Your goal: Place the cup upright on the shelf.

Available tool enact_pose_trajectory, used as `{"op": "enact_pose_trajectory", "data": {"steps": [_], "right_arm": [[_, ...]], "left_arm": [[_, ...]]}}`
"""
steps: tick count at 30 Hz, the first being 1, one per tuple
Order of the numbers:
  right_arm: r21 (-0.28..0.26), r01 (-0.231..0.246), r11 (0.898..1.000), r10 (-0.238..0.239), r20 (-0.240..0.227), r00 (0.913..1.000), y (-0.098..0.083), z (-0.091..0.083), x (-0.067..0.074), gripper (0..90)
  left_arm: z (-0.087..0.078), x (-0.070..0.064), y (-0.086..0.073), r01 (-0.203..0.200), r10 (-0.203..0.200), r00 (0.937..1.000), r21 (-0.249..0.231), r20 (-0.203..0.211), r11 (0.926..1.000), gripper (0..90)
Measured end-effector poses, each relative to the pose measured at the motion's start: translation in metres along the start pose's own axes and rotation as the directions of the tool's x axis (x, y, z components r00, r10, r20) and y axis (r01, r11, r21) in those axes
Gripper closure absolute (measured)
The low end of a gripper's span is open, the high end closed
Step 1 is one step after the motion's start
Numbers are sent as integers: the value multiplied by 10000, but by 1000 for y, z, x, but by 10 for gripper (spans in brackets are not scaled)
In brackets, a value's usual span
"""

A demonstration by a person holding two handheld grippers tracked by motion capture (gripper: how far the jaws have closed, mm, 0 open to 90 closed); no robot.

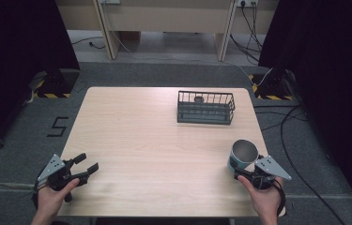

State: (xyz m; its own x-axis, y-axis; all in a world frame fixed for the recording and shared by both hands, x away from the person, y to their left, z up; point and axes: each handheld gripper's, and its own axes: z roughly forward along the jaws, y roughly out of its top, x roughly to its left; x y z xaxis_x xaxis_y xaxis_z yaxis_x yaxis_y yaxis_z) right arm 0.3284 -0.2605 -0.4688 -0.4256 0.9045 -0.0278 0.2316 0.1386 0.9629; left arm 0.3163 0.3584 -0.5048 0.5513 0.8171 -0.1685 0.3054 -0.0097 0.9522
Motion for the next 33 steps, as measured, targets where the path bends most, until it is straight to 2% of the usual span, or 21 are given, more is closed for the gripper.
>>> {"op": "enact_pose_trajectory", "data": {"steps": [11,33], "right_arm": [[-277,292,9992,-303,-391,9988,23,27,15,167],[-518,269,9983,-305,-697,9971,42,63,32,167]], "left_arm": [[0,0,0,-30,30,10000,10,55,10000,238],[1,0,0,-44,44,9999,6,90,10000,239]]}}
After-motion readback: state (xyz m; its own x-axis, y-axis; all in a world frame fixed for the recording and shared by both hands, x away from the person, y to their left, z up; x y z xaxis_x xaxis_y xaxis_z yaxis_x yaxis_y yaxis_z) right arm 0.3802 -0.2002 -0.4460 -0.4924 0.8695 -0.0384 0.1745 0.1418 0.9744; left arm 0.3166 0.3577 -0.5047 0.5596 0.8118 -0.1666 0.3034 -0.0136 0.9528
